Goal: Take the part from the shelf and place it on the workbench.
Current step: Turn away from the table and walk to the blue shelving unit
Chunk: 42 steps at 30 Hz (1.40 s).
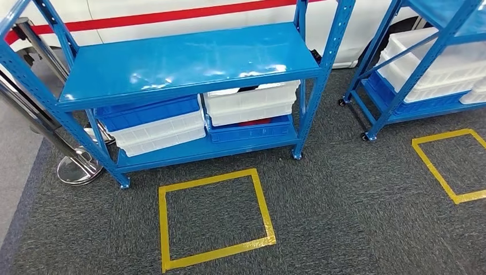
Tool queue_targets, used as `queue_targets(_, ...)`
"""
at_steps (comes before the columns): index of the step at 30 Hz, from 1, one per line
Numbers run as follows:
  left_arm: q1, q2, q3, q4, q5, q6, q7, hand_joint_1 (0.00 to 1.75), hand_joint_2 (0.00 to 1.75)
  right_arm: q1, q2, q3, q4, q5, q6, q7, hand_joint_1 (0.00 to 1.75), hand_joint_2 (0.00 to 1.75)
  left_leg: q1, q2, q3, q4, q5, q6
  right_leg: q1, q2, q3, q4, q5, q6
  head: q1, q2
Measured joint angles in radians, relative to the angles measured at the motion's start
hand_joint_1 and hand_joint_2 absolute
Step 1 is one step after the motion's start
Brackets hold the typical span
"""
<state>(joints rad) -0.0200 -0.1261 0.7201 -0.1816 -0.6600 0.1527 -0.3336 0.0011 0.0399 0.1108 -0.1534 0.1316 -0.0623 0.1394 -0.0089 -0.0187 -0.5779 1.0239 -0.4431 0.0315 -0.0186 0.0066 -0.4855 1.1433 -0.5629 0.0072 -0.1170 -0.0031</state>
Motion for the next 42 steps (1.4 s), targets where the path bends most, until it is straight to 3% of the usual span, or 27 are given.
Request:
queue_targets(3,-0.003,0.002,0.0,0.0,0.0,0.0,0.002,0.0,0.0,-0.002,-0.001,0.005,0.0,0.009,0.0,-0.004,0.0,0.0,0.001,-0.007,0.026,-0.006,-0.021,0.009,-0.002,-0.001,-0.114,0.148,-0.076,0.006,0.0,0.0)
queue_targets(4,-0.003,0.002,0.0,0.0,0.0,0.001,0.004,0.0,0.0,-0.001,-0.003,0.005,0.0,0.005,-0.004,-0.004,0.0,0.0,0.001,-0.011,0.036,-0.006,-0.03,0.009,-0.003,-0.001,-0.144,0.168,-0.098,0.008,0.0,0.0)
queue_targets(5,-0.001,0.002,0.0,0.0,0.001,0.001,0.006,0.0,0.0,-0.001,-0.004,0.005,0.0,-0.001,-0.01,-0.003,0.0,0.0,0.001,-0.014,0.048,-0.006,-0.04,0.008,-0.003,-0.001,-0.161,0.162,-0.104,0.008,0.0,0.0)
queue_targets(6,0.001,0.001,0.0,0.0,0.001,0.001,0.008,0.0,0.0,0.001,-0.006,0.004,0.0,-0.006,-0.016,-0.002,0.0,0.0,0.001,-0.018,0.063,-0.006,-0.051,0.006,-0.002,-0.001,-0.166,0.128,-0.086,0.006,0.0,0.0)
queue_targets(7,0.003,0.001,0.0,0.001,0.001,0.002,0.009,0.0,0.0,0.003,-0.009,0.004,0.0,-0.01,-0.019,0.0,0.0,0.0,0.001,-0.02,0.078,-0.006,-0.063,0.003,-0.002,-0.001,-0.162,0.074,-0.042,0.003,0.0,0.0)
queue_targets(8,0.006,0.0,0.0,0.002,0.001,0.003,0.01,0.0,0.0,0.006,-0.012,0.003,0.0,-0.011,-0.019,0.001,0.0,0.0,0.0,-0.022,0.092,-0.005,-0.076,0.0,0.001,0.0,-0.159,0.015,0.021,-0.001,0.0,0.0)
queue_targets(10,0.006,-0.001,0.0,0.005,0.001,0.006,0.012,0.0,0.0,0.01,-0.017,0.003,0.002,-0.01,-0.017,0.004,0.0,0.0,-0.001,-0.025,0.105,-0.004,-0.099,-0.011,0.008,0.004,-0.154,-0.059,0.102,-0.009,0.0,0.0)
queue_targets(11,0.005,-0.001,0.0,0.006,0.001,0.007,0.013,0.0,0.0,0.011,-0.018,0.003,0.003,-0.01,-0.016,0.007,0.0,0.0,-0.002,-0.026,0.11,-0.001,-0.105,-0.017,0.01,0.006,-0.154,-0.072,0.115,-0.014,0.0,0.0)
queue_targets(14,0.001,0.001,0.0,0.006,0.001,0.011,0.015,0.0,0.0,0.008,-0.018,0.003,0.002,-0.009,-0.013,0.012,0.0,0.0,-0.001,-0.02,0.115,0.025,-0.101,-0.033,0.006,0.003,-0.125,-0.09,0.104,-0.031,0.001,0.0)
queue_targets(16,-0.001,0.002,0.0,0.007,0.001,0.012,0.015,0.0,0.0,0.009,-0.018,0.003,0.002,-0.009,-0.012,0.013,0.0,0.0,0.002,-0.005,0.068,0.111,-0.107,-0.044,0.003,-0.001,-0.097,-0.102,0.094,-0.039,0.001,0.0)
queue_targets(18,-0.002,0.001,0.0,0.007,0.001,0.012,0.014,0.0,0.0,0.009,-0.019,0.003,0.002,-0.009,-0.012,0.013,0.0,0.0,0.009,0.006,-0.013,0.228,-0.152,-0.055,0.003,-0.004,-0.074,-0.108,0.076,-0.043,0.0,0.0)
queue_targets(20,0.001,0.001,0.0,0.007,0.001,0.012,0.014,0.0,0.0,0.009,-0.019,0.003,0.002,-0.008,-0.011,0.013,0.0,0.0,0.013,0.009,-0.071,0.272,-0.189,-0.06,0.004,-0.004,-0.048,-0.108,0.054,-0.042,0.0,0.0)
queue_targets(21,0.002,0.001,0.0,0.007,0.001,0.012,0.014,0.0,0.0,0.008,-0.02,0.003,0.002,-0.008,-0.01,0.013,0.0,0.0,0.014,0.01,-0.081,0.25,-0.178,-0.058,0.004,-0.005,-0.032,-0.108,0.042,-0.041,0.001,0.0)
queue_targets(22,0.004,0.001,0.0,0.007,0.001,0.012,0.015,0.0,0.0,0.008,-0.02,0.003,0.002,-0.008,-0.008,0.014,0.0,0.0,0.014,0.011,-0.078,0.202,-0.142,-0.054,0.005,-0.005,-0.015,-0.109,0.03,-0.04,0.001,0.0)
queue_targets(24,0.009,0.002,0.0,0.008,0.0,0.013,0.016,0.0,0.0,0.011,-0.018,0.003,0.003,-0.007,-0.006,0.014,0.0,0.0,0.007,0.016,-0.067,0.087,-0.032,-0.038,0.006,-0.006,0.01,-0.11,0.007,-0.035,0.001,0.0)
queue_targets(26,0.011,0.003,0.0,0.009,-0.002,0.015,0.017,0.0,0.0,0.009,-0.016,0.003,0.003,-0.007,-0.003,0.015,0.0,0.0,-0.004,0.022,-0.059,0.029,0.022,-0.022,0.004,-0.006,0.024,-0.112,-0.008,-0.024,0.001,0.0)
queue_targets(29,0.01,0.003,0.0,0.01,-0.003,0.016,0.017,0.0,0.0,0.004,-0.017,0.003,0.003,-0.007,-0.001,0.016,0.0,0.0,-0.007,0.018,-0.025,0.002,0.012,-0.002,0.002,-0.008,0.041,-0.095,0.0,-0.003,0.001,0.0)
queue_targets(30,0.009,0.003,0.0,0.01,-0.003,0.016,0.017,0.0,0.0,0.003,-0.018,0.003,0.003,-0.007,-0.001,0.016,0.0,0.0,-0.004,0.016,-0.008,-0.009,0.008,0.004,0.001,-0.008,0.03,-0.065,0.002,0.001,0.001,0.0)
queue_targets(31,0.008,0.003,0.0,0.01,-0.003,0.017,0.017,0.0,0.0,0.002,-0.018,0.003,0.002,-0.007,0.0,0.016,0.0,0.0,-0.002,0.014,0.009,-0.017,0.004,0.008,0.0,-0.007,0.004,-0.018,-0.004,0.004,0.001,0.0)
queue_targets(33,0.005,0.003,0.0,0.01,-0.003,0.017,0.017,0.0,0.0,-0.001,-0.019,0.004,0.002,-0.007,0.0,0.016,0.0,0.0,0.0,0.014,0.031,-0.024,-0.011,0.013,-0.001,-0.006,-0.08,0.098,-0.046,0.008,0.001,0.0)
queue_targets(35,0.003,0.003,0.0,0.01,-0.003,0.018,0.017,0.0,0.0,-0.001,-0.02,0.004,0.002,-0.007,0.0,0.016,0.0,0.0,0.0,0.01,0.054,-0.024,-0.031,0.014,-0.003,-0.006,-0.148,0.155,-0.089,0.012,0.001,0.0)
queue_targets(36,0.004,0.003,0.0,0.01,-0.003,0.017,0.017,0.0,0.0,0.0,-0.021,0.004,0.002,-0.007,0.0,0.016,0.0,0.0,0.0,0.007,0.069,-0.024,-0.042,0.012,-0.003,-0.006,-0.162,0.141,-0.084,0.013,0.001,0.0)
queue_targets(37,0.005,0.003,0.0,0.01,-0.003,0.017,0.018,0.0,0.0,0.002,-0.022,0.004,0.002,-0.007,0.001,0.016,0.0,0.0,0.0,0.005,0.086,-0.024,-0.054,0.01,-0.003,-0.006,-0.164,0.101,-0.055,0.014,0.001,0.0)
queue_targets(39,0.008,0.001,0.0,0.01,-0.004,0.017,0.018,0.0,0.0,0.009,-0.026,0.004,0.002,-0.007,0.001,0.016,0.0,0.0,-0.001,0.003,0.115,-0.021,-0.081,0.002,-0.001,-0.006,-0.154,-0.014,0.05,0.006,0.001,0.0)
queue_targets(40,0.008,0.001,0.0,0.011,-0.004,0.017,0.018,0.0,0.0,0.012,-0.027,0.004,0.003,-0.007,0.002,0.016,0.0,0.0,-0.002,0.002,0.123,-0.019,-0.093,-0.003,0.002,-0.005,-0.149,-0.053,0.087,0.0,0.001,0.0)
queue_targets(41,0.007,0.001,0.0,0.012,-0.006,0.017,0.018,0.0,0.0,0.013,-0.028,0.004,0.003,-0.007,0.002,0.015,0.0,0.0,-0.003,0.001,0.129,-0.018,-0.104,-0.01,0.004,-0.004,-0.148,-0.074,0.112,-0.006,0.001,0.0)
queue_targets(42,0.006,0.001,0.0,0.012,-0.007,0.017,0.018,0.0,0.0,0.013,-0.028,0.004,0.004,-0.007,0.003,0.015,0.0,0.0,-0.004,0.0,0.135,-0.015,-0.109,-0.016,0.006,-0.004,-0.147,-0.08,0.115,-0.011,0.001,0.0)
